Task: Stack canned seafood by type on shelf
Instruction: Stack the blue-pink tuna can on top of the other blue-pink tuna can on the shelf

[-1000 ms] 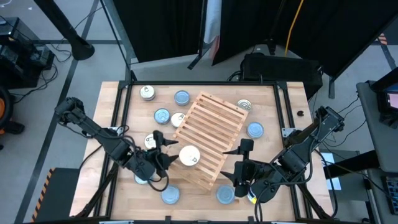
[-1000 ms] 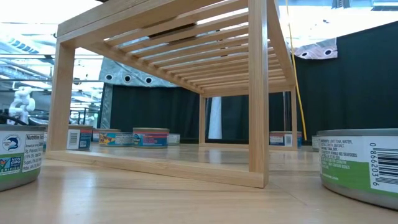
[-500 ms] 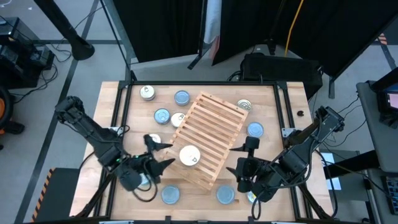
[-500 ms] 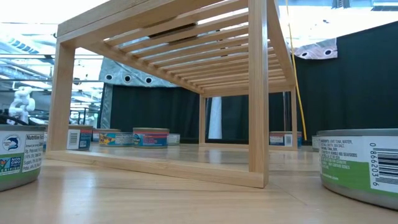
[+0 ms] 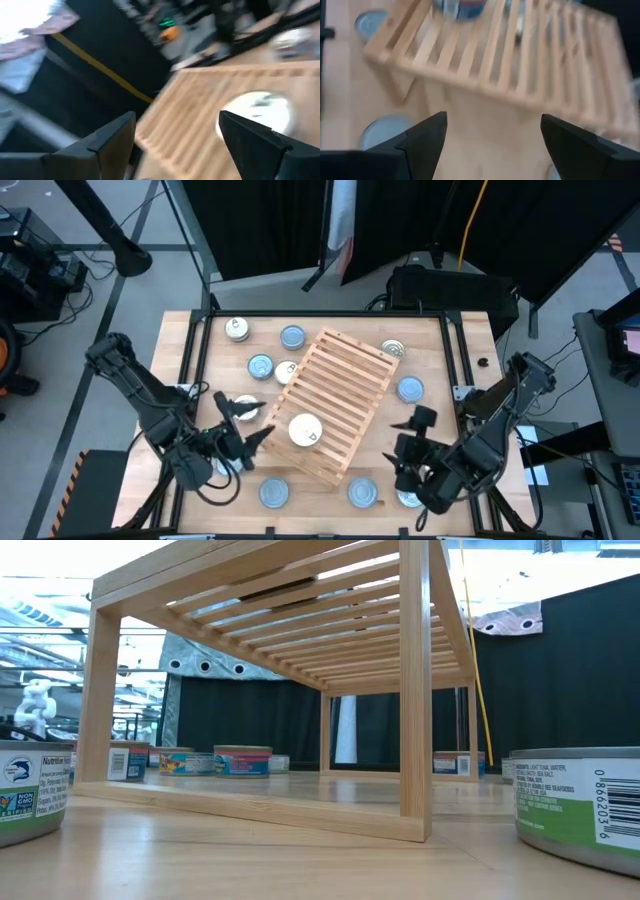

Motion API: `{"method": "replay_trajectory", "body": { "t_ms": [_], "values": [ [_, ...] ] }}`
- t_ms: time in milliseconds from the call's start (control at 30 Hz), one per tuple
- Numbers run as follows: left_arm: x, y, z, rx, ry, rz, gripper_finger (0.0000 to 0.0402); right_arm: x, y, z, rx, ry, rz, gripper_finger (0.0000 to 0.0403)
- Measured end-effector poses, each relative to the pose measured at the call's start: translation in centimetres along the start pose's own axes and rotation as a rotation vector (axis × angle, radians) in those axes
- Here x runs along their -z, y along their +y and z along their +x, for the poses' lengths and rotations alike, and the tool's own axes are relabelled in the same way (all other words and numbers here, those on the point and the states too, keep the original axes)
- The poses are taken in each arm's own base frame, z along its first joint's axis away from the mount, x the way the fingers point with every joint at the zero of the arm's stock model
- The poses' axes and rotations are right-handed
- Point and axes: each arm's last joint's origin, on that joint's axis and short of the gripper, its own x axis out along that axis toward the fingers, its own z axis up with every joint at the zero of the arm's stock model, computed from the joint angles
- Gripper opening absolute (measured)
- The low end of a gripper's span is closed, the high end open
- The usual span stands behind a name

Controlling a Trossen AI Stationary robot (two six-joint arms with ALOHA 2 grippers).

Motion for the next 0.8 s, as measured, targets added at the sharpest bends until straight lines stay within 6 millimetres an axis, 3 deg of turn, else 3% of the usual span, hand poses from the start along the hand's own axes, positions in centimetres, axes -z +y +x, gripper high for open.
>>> {"method": "replay_trajectory", "body": {
  "t_ms": [133,433,633,800],
  "values": [
    [-0.1,0.3,-0.3,0.165,-0.024,-0.026,0.0293,3.1,0.9,0.1,-0.035,0.136,0.133,0.0313],
    [-0.2,0.3,-0.3,0.175,-0.026,-0.019,0.0293,10.3,1.1,2.6,0.079,0.425,0.284,0.0300],
    [-0.2,0.4,-0.3,0.160,-0.028,0.029,0.0293,13.8,1.1,5.3,0.071,0.584,0.308,0.0236],
    [-0.1,0.5,0.0,0.140,-0.021,0.029,0.0293,14.9,0.9,6.3,0.067,0.604,0.310,0.0162]
  ]
}}
